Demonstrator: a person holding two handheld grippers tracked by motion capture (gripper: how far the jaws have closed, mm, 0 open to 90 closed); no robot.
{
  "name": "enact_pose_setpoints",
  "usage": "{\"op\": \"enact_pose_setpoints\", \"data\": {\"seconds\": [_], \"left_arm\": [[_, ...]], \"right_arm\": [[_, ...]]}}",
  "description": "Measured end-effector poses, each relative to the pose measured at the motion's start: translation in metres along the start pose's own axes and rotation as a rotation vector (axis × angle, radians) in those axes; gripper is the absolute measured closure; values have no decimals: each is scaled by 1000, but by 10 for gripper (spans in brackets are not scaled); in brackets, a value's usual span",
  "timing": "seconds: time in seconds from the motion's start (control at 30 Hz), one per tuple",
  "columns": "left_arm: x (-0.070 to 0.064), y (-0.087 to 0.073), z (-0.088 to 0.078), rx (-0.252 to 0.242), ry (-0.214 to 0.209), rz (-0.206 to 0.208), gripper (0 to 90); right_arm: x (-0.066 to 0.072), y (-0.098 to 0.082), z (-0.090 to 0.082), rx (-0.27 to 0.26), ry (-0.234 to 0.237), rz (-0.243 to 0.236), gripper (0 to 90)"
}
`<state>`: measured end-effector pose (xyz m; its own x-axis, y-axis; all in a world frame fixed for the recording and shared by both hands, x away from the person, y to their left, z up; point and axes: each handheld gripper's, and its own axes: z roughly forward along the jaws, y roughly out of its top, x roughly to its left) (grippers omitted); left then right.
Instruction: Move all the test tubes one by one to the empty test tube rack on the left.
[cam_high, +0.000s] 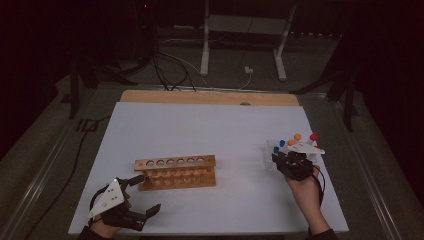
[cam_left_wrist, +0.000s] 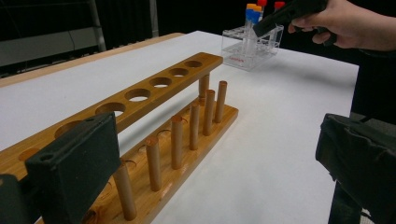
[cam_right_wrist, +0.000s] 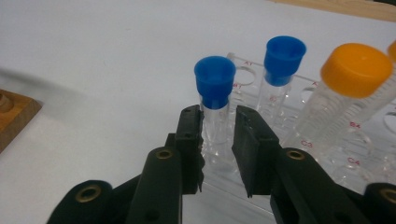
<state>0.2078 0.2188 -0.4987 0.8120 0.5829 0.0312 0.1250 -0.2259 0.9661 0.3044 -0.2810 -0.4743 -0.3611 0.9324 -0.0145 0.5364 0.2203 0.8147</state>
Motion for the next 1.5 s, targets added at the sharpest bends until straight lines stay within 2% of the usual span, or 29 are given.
{"op": "enact_pose_setpoints", "data": {"seconds": [0.3,0.57,1.13,1.27,1.3,1.4,1.5], "left_arm": [[0,0,0,1,-2,-1,5],[0,0,0,1,-1,-1,5],[0,0,1,17,-7,5,5],[0,0,1,24,11,5,5],[0,0,1,24,29,7,5],[0,0,0,16,29,6,5],[-1,1,1,27,24,9,5]], "right_arm": [[3,2,4,8,-14,-17,764],[3,3,3,8,-19,-28,769],[5,15,-25,-98,-41,-52,769],[7,18,-33,-122,-45,-65,769],[8,19,-35,-127,-47,-70,769],[9,20,-38,-139,-55,-80,769],[11,24,-48,-173,-68,-93,769]]}}
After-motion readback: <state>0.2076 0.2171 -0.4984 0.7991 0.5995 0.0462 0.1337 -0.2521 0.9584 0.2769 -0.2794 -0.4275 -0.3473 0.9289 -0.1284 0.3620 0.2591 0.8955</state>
